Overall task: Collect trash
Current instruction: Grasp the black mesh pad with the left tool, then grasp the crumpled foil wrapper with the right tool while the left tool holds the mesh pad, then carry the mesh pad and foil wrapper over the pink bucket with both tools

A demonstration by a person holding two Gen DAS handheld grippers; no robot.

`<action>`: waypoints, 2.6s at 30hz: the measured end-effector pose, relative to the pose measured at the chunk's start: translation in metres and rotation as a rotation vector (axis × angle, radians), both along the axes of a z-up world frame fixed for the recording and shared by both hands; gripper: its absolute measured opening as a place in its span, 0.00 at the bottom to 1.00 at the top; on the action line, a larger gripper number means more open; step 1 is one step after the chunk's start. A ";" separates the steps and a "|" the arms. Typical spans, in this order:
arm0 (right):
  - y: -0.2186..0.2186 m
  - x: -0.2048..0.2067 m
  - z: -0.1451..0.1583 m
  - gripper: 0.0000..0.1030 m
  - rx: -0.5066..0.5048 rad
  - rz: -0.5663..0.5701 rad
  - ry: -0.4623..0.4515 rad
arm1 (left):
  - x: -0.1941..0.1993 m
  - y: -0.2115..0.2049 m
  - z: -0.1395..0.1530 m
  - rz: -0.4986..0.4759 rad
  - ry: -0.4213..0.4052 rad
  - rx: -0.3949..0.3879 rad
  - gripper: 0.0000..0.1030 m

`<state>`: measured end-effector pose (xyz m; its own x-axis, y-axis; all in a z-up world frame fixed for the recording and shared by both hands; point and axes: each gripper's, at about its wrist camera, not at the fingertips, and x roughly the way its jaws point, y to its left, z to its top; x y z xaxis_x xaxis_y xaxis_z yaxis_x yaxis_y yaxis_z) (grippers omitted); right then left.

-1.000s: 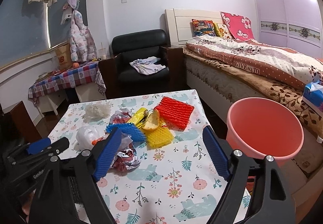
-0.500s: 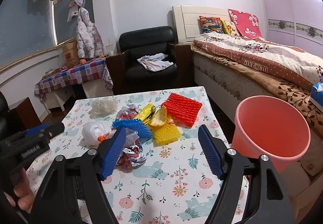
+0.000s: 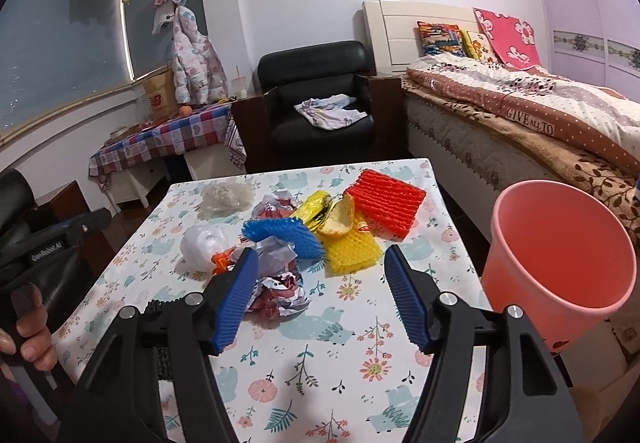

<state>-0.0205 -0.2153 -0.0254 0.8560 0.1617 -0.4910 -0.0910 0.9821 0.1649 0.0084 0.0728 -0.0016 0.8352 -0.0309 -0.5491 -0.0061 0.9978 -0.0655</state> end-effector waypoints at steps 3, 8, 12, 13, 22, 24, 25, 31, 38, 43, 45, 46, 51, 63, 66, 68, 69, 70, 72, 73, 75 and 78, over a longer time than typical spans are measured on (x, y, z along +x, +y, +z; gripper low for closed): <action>0.001 0.000 -0.002 0.63 0.006 0.026 0.007 | -0.002 0.005 -0.013 -0.035 0.057 -0.028 0.51; 0.005 0.003 -0.009 0.63 -0.001 0.041 0.024 | -0.011 -0.004 -0.033 -0.131 0.132 -0.036 0.51; 0.005 0.004 -0.014 0.61 0.000 0.044 0.040 | -0.016 -0.018 -0.050 -0.187 0.172 0.004 0.51; 0.005 0.004 -0.015 0.60 0.001 0.044 0.042 | -0.016 -0.021 -0.054 -0.197 0.183 0.014 0.51; 0.008 0.008 -0.023 0.60 0.008 0.051 0.080 | -0.017 -0.028 -0.084 -0.257 0.275 -0.003 0.46; 0.010 0.008 -0.025 0.60 0.000 0.056 0.083 | -0.015 -0.027 -0.088 -0.262 0.285 -0.030 0.40; 0.011 0.009 -0.025 0.60 -0.002 0.058 0.085 | -0.014 -0.027 -0.089 -0.265 0.285 -0.041 0.37; 0.016 0.013 -0.029 0.60 -0.003 0.075 0.107 | -0.012 -0.023 -0.086 -0.280 0.262 -0.079 0.11; 0.021 0.026 -0.033 0.58 0.030 0.114 0.156 | -0.011 -0.005 -0.066 -0.235 0.186 -0.142 0.09; 0.026 0.045 -0.040 0.51 0.047 0.140 0.223 | -0.009 0.005 -0.056 -0.215 0.154 -0.170 0.09; 0.028 0.051 -0.044 0.50 0.050 0.145 0.248 | -0.008 0.009 -0.055 -0.210 0.149 -0.176 0.09; 0.030 0.056 -0.047 0.48 0.056 0.150 0.266 | -0.008 0.010 -0.055 -0.207 0.149 -0.179 0.09; 0.032 0.068 -0.054 0.32 0.080 0.163 0.325 | -0.004 0.014 -0.060 -0.192 0.160 -0.185 0.09; 0.029 0.038 -0.027 0.16 0.056 0.219 0.269 | 0.001 0.015 -0.042 -0.183 0.124 -0.190 0.09; 0.024 0.027 -0.018 0.16 0.048 0.233 0.258 | 0.003 0.013 -0.035 -0.181 0.112 -0.192 0.09; 0.020 0.019 -0.011 0.16 0.049 0.233 0.247 | 0.005 0.010 -0.029 -0.182 0.104 -0.194 0.09; 0.016 0.015 -0.008 0.16 0.049 0.228 0.240 | 0.006 0.008 -0.025 -0.183 0.100 -0.195 0.09; 0.013 0.013 -0.005 0.16 0.052 0.223 0.235 | 0.007 0.005 -0.022 -0.186 0.097 -0.197 0.09; 0.003 0.008 0.002 0.16 0.060 0.204 0.218 | 0.009 -0.002 -0.015 -0.198 0.089 -0.197 0.09; -0.001 0.007 0.005 0.16 0.063 0.194 0.210 | 0.011 -0.005 -0.013 -0.205 0.085 -0.196 0.09; -0.012 0.005 0.011 0.16 0.070 0.166 0.195 | 0.015 -0.016 -0.006 -0.223 0.077 -0.195 0.09; -0.030 0.005 0.015 0.16 0.077 0.121 0.184 | 0.022 -0.035 0.003 -0.254 0.069 -0.192 0.09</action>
